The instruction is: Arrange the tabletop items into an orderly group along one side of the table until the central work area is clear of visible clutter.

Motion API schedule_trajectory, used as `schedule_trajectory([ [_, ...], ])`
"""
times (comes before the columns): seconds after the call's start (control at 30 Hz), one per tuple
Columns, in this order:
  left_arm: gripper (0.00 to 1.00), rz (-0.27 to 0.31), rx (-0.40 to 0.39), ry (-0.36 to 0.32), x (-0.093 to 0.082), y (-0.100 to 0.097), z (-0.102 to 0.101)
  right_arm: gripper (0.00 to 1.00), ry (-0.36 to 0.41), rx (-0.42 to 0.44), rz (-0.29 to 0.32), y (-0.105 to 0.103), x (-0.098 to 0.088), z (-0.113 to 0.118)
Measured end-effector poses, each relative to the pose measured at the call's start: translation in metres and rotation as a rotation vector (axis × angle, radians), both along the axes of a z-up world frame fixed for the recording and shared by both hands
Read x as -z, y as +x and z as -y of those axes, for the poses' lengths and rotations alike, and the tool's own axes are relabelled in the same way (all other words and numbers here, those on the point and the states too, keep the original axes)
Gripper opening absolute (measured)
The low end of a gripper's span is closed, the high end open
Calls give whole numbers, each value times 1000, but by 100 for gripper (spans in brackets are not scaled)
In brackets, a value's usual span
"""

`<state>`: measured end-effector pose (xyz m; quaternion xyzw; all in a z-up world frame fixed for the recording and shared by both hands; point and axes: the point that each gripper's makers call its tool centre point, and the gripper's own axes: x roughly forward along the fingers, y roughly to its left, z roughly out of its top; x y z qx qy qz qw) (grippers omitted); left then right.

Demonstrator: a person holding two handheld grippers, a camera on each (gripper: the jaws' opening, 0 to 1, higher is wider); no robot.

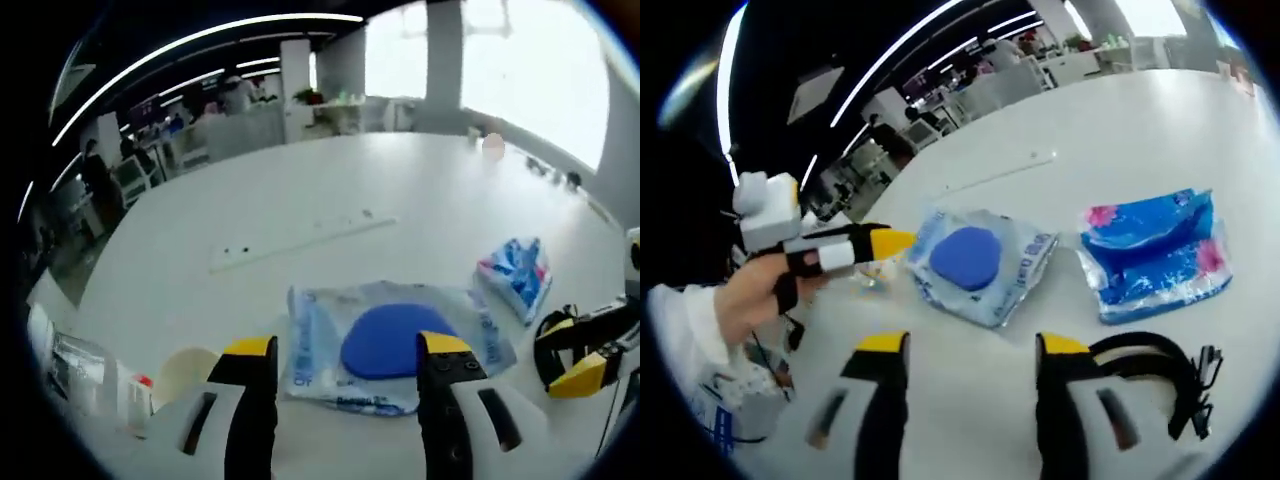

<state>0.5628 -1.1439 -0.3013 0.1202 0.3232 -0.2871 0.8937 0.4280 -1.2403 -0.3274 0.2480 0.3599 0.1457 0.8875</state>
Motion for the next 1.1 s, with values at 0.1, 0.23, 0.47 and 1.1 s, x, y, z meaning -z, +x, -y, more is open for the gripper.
schedule_trajectory([
  [0.1,51,-9,14,59,10,7,1,47,-7,4,-2,4,3,-1],
  [0.23,50,-36,-4,93,20,15,1,45,-6,17,-11,7,5,-1],
  [0.47,49,-84,-10,168,37,28,2,41,-3,55,-25,18,9,-4],
  [1.1,19,-141,-91,192,53,36,-1,5,-73,137,-79,28,32,6],
])
